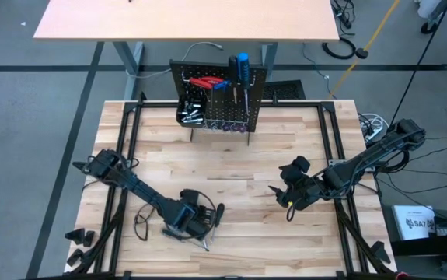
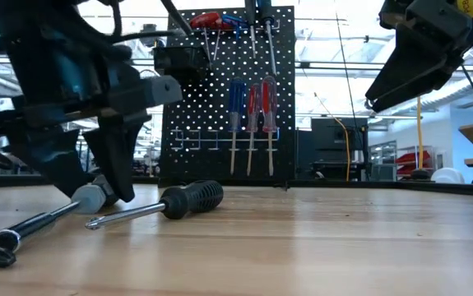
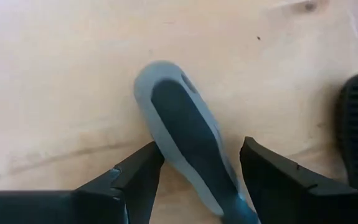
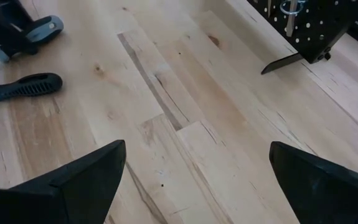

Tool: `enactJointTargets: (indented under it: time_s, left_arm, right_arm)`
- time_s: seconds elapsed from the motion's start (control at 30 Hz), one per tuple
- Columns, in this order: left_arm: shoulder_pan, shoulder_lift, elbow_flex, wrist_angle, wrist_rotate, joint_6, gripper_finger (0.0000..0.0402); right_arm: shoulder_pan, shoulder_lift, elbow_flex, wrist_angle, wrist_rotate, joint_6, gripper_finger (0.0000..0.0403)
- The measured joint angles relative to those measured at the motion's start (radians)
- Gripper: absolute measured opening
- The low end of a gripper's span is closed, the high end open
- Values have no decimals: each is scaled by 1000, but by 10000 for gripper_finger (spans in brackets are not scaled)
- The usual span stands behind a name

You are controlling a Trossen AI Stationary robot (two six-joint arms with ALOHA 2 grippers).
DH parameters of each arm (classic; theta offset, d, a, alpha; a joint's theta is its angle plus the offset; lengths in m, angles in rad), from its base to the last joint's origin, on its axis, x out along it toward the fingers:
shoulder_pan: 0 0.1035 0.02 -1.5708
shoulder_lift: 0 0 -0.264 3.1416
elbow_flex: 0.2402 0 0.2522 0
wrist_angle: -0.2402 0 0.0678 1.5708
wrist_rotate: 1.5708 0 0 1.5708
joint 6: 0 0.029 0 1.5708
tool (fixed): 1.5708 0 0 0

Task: Hang tools onto peg board
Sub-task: Hang the gray screwdriver on the pegboard

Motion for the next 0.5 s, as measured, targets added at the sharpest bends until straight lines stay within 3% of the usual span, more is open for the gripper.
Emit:
enactJointTargets:
  time_s: [0.5]
  left_arm:
    - [30, 0, -2, -5, -10, 58, 124]
  right_arm:
    - [0, 0, 0, 0, 3, 0, 389]
